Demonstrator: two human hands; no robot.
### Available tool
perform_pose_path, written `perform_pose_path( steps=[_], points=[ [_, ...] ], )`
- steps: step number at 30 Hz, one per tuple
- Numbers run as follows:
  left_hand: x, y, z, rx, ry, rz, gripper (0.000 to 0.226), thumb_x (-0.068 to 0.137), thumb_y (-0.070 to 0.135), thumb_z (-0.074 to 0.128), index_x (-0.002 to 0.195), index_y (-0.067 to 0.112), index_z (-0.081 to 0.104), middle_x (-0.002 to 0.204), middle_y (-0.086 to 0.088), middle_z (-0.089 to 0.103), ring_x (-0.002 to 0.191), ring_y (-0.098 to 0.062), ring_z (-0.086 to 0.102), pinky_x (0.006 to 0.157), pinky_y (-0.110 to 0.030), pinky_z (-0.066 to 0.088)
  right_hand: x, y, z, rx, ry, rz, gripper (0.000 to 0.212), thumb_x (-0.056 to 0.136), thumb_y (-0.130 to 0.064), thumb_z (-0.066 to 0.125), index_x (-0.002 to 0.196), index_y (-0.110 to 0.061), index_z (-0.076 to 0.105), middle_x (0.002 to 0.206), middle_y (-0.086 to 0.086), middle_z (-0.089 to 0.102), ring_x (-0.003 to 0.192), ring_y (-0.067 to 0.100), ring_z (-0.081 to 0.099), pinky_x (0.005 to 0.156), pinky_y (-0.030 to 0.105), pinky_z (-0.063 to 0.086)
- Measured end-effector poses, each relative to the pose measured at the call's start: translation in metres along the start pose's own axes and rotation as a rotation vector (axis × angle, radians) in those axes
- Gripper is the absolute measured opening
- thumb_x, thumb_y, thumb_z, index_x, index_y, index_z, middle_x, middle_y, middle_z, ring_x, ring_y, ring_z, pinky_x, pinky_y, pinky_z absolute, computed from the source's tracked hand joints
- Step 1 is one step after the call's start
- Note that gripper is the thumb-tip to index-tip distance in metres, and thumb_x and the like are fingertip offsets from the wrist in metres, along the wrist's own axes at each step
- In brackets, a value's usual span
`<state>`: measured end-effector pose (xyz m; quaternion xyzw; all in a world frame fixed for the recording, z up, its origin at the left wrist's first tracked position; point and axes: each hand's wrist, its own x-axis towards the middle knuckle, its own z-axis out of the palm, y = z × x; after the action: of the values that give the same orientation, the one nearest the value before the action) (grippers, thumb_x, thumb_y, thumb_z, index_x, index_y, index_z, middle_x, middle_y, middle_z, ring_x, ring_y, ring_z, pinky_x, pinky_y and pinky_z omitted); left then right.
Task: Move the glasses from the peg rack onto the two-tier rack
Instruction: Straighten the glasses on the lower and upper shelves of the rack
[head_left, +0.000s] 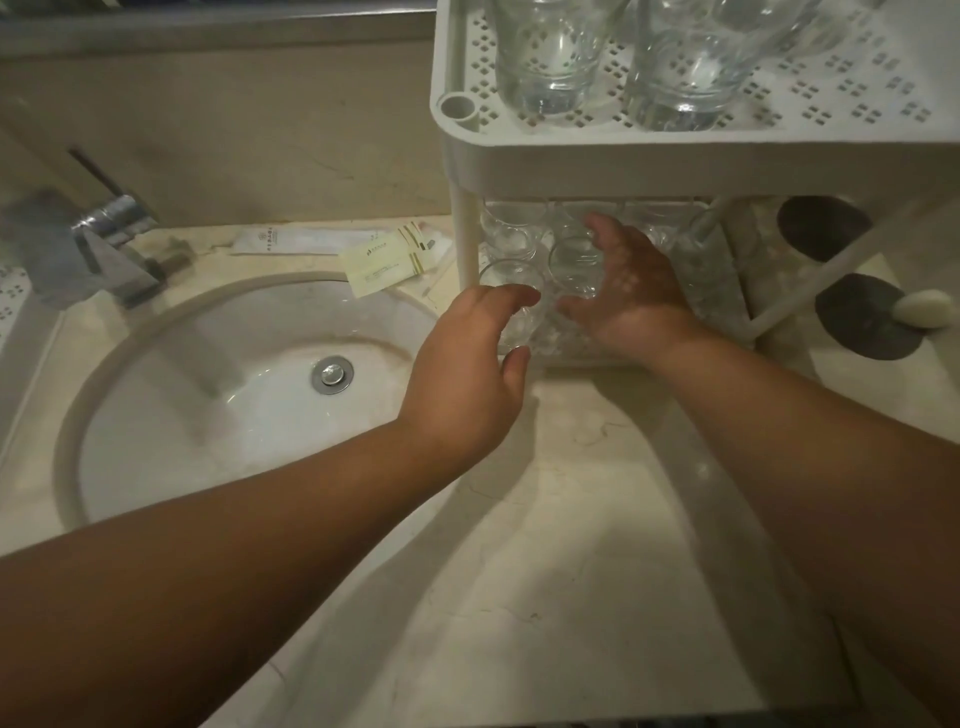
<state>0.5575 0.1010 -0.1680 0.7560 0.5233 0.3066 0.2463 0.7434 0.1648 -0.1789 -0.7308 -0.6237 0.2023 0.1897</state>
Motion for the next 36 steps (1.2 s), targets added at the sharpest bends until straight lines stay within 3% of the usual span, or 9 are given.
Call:
perform_pose_path(
  steps=[7, 14, 19, 24, 30, 33, 36],
  points=[
    [0.01, 0.01, 0.006, 0.0, -0.078, -0.06, 0.049, 0.088, 0.004, 0.067, 0.133, 0.021, 0.059, 0.129, -0.002, 0.057, 0.115, -0.017, 0.059, 0.102, -0.03, 0.047, -0.008, 0.001, -0.002, -0.046, -0.028, 0.009, 0.08, 0.08, -0.034, 0.078, 0.147, -0.023, 0.036, 0.148, 0.001, 0.038, 0.138, 0.022, 0.036, 0.114, 0.033, 0.03],
    [0.023, 0.019, 0.008, 0.121, -0.131, 0.035, 0.058, 0.086, 0.004, 0.069, 0.141, 0.015, 0.053, 0.14, -0.009, 0.053, 0.126, -0.023, 0.054, 0.099, -0.009, 0.027, -0.017, 0.003, -0.007, -0.083, -0.081, 0.016, 0.082, 0.081, -0.035, 0.076, 0.15, -0.024, 0.033, 0.152, -0.001, 0.034, 0.141, 0.021, 0.032, 0.114, 0.03, 0.027],
    [0.03, 0.025, 0.012, 0.159, -0.155, 0.063, 0.057, 0.088, 0.006, 0.067, 0.143, 0.013, 0.052, 0.141, -0.011, 0.055, 0.127, -0.026, 0.054, 0.101, -0.015, 0.031, -0.026, 0.002, -0.005, -0.069, -0.069, 0.032, 0.084, 0.08, -0.034, 0.077, 0.15, -0.022, 0.034, 0.154, 0.001, 0.033, 0.141, 0.021, 0.032, 0.114, 0.026, 0.026],
    [0.029, 0.026, 0.017, 0.173, -0.185, 0.094, 0.05, 0.092, 0.01, 0.066, 0.14, 0.01, 0.055, 0.138, -0.011, 0.06, 0.13, -0.025, 0.053, 0.102, -0.011, 0.024, -0.033, 0.001, -0.004, -0.061, -0.071, 0.039, 0.084, 0.078, -0.034, 0.079, 0.149, -0.021, 0.036, 0.154, 0.003, 0.034, 0.14, 0.022, 0.034, 0.112, 0.027, 0.028],
    [0.028, 0.028, 0.022, 0.188, -0.233, 0.113, 0.04, 0.094, 0.013, 0.065, 0.134, 0.01, 0.062, 0.13, -0.01, 0.066, 0.112, -0.026, 0.062, 0.09, -0.014, 0.03, -0.036, 0.002, -0.01, -0.025, -0.099, 0.041, 0.083, 0.079, -0.027, 0.078, 0.149, -0.026, 0.034, 0.152, 0.001, 0.036, 0.136, 0.021, 0.04, 0.104, 0.023, 0.032],
    [0.029, 0.027, 0.023, 0.183, -0.239, 0.106, 0.041, 0.093, 0.013, 0.065, 0.133, 0.012, 0.062, 0.13, -0.008, 0.065, 0.111, -0.025, 0.062, 0.094, -0.018, 0.036, -0.038, 0.004, -0.018, 0.022, -0.134, 0.046, 0.09, 0.08, -0.022, 0.079, 0.152, -0.033, 0.026, 0.153, 0.001, 0.034, 0.136, 0.022, 0.039, 0.102, 0.024, 0.033],
    [0.034, 0.03, 0.023, 0.19, -0.229, 0.123, 0.045, 0.09, 0.011, 0.065, 0.134, 0.015, 0.061, 0.134, -0.005, 0.062, 0.119, -0.023, 0.059, 0.102, -0.026, 0.042, -0.034, 0.012, -0.032, 0.032, -0.013, 0.062, 0.088, 0.079, -0.002, 0.072, 0.149, -0.036, 0.03, 0.15, 0.001, 0.036, 0.138, 0.021, 0.037, 0.102, 0.023, 0.033]
  ],
)
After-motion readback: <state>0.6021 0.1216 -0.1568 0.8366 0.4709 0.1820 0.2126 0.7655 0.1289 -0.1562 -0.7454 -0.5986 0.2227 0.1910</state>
